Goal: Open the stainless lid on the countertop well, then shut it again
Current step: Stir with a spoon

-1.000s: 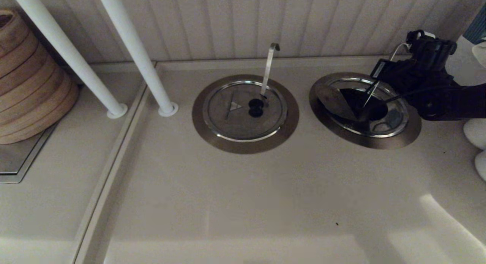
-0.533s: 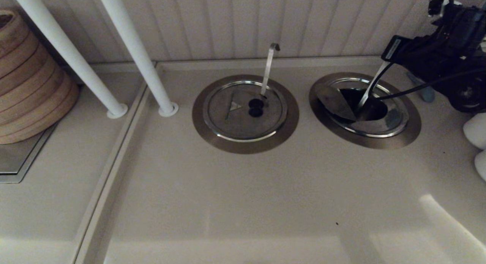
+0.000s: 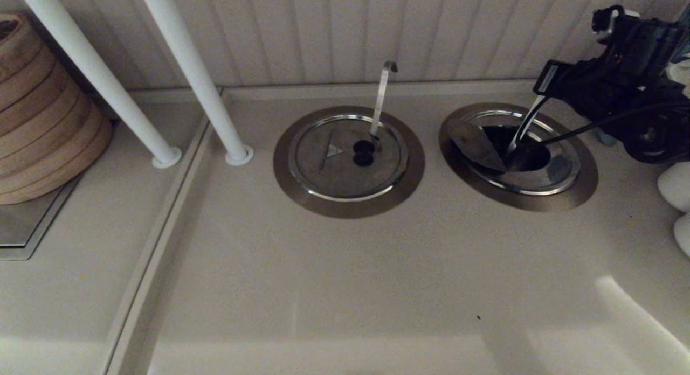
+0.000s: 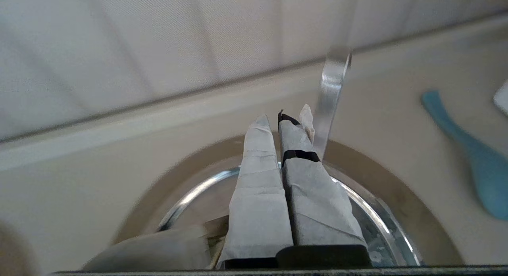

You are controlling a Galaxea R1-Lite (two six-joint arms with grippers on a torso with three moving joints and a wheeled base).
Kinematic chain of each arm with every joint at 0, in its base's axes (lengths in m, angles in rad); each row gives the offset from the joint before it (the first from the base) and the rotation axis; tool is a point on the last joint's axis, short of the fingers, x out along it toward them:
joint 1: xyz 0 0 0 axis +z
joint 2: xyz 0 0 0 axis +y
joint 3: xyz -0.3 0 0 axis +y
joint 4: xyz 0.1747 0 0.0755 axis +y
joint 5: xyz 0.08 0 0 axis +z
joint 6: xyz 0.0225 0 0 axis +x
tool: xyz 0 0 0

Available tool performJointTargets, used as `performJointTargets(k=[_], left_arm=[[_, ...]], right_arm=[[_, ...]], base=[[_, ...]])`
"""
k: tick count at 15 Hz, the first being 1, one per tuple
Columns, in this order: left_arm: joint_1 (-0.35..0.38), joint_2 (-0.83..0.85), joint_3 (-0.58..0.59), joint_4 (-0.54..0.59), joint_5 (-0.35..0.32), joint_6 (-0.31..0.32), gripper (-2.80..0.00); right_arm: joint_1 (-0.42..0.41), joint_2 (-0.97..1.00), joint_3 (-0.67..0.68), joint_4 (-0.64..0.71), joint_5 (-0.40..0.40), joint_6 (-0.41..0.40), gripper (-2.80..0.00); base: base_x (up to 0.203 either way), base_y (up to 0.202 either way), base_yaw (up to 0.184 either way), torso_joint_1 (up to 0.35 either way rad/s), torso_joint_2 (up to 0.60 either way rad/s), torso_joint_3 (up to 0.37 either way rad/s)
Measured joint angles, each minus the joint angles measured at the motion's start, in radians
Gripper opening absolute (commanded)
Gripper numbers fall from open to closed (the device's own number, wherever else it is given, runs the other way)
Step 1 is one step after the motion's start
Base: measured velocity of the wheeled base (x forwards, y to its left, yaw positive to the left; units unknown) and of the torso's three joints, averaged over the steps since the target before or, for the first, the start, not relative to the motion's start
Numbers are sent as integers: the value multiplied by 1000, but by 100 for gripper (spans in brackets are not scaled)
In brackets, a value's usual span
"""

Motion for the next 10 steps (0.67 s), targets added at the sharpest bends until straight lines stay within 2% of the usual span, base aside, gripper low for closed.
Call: performJointTargets(k=[1, 6, 8, 10], left_arm=[[0, 0, 0, 0, 0, 0, -280], [0, 0, 0, 0, 1, 0, -280], [0, 0, 0, 0, 1, 0, -280], [0, 0, 0, 0, 0, 0, -280]], right_arm=[[-6, 32, -34, 13, -20, -1, 0], [-32, 88, -96, 78, -56, 0, 0], [-33, 96, -124, 122, -107, 0, 0], [-33, 108, -142, 126, -121, 2, 0]], base=[[0, 0, 0, 0, 0, 0], [0, 0, 0, 0, 0, 0], [0, 0, 0, 0, 0, 0], [0, 0, 0, 0, 0, 0]])
